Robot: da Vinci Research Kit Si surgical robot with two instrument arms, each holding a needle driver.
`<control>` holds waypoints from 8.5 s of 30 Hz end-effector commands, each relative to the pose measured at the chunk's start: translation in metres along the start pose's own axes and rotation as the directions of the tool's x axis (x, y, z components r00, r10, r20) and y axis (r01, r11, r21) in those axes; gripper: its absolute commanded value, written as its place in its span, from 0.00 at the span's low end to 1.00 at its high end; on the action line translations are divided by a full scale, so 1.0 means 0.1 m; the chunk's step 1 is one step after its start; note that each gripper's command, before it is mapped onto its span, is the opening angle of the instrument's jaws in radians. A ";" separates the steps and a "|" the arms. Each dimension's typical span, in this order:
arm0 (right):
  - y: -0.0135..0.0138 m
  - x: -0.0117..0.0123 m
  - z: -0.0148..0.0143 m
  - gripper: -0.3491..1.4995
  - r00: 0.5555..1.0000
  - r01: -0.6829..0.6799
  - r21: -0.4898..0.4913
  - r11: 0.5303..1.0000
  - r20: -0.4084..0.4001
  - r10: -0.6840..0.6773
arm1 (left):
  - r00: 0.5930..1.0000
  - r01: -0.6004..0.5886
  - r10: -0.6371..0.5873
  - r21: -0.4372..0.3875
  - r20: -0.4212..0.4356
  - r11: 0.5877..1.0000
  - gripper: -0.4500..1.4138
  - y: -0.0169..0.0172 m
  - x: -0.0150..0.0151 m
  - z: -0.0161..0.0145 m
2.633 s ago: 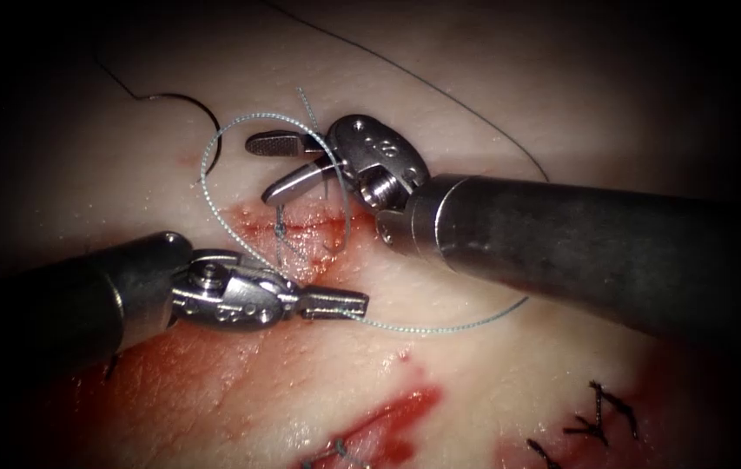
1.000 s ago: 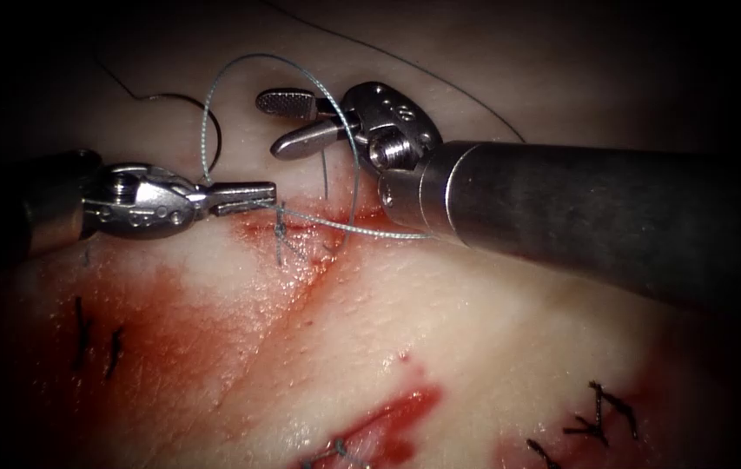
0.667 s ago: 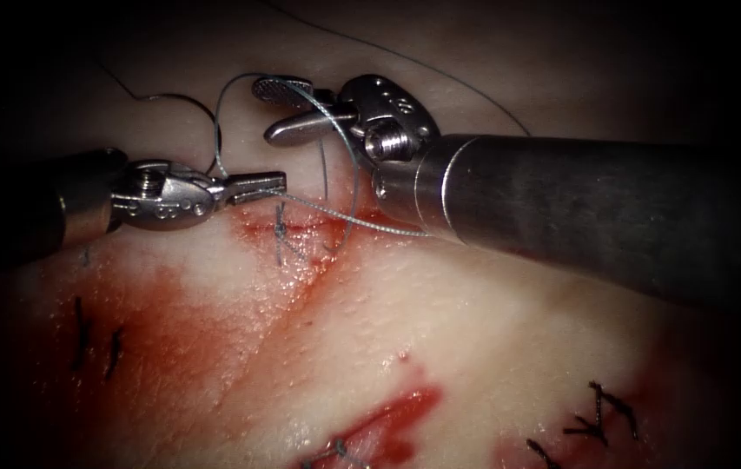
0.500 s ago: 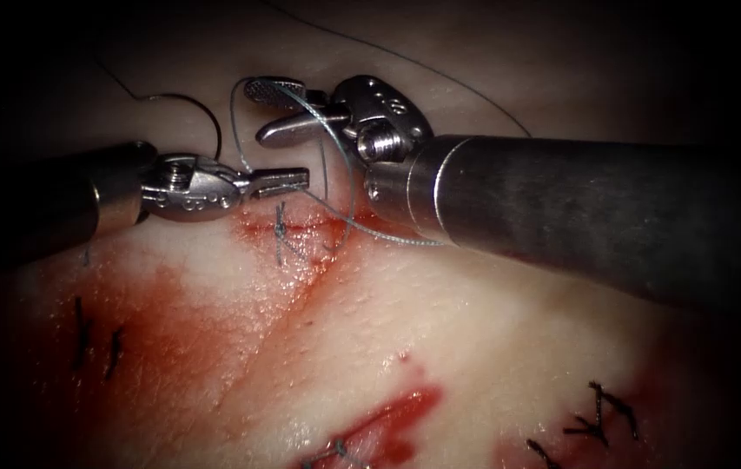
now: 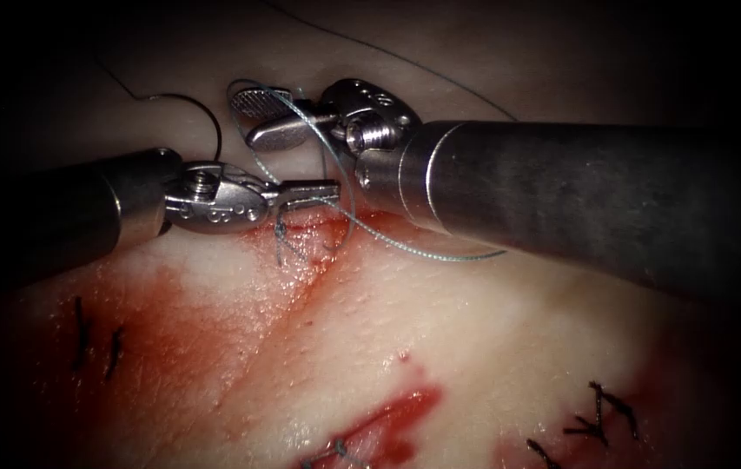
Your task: Wound Closure
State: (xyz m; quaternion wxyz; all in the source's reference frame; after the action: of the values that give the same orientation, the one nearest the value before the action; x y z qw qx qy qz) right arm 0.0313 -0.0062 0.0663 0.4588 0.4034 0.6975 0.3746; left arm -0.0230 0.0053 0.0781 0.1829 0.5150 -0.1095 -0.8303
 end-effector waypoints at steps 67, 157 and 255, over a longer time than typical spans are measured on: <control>0.058 -0.020 -0.028 0.97 0.683 0.693 -0.027 0.721 0.346 -0.643 | 0.994 -0.103 0.098 -0.166 -0.042 0.981 0.00 0.029 0.142 -0.005; 0.072 -0.033 -0.026 0.98 0.717 0.633 -0.096 0.768 0.447 -0.535 | 0.996 -0.089 0.080 -0.263 -0.047 0.961 0.00 0.046 0.162 0.036; 0.049 -0.053 -0.030 0.97 0.550 0.657 0.067 0.751 0.639 -0.537 | 0.974 -0.225 0.214 -0.214 -0.075 0.951 0.00 0.037 0.166 0.010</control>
State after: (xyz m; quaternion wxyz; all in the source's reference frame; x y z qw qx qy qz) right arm 0.0301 -0.0102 0.0730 0.7989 0.1979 0.5594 0.0985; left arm -0.0291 -0.0056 0.0654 0.3356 0.4968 -0.0675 -0.7975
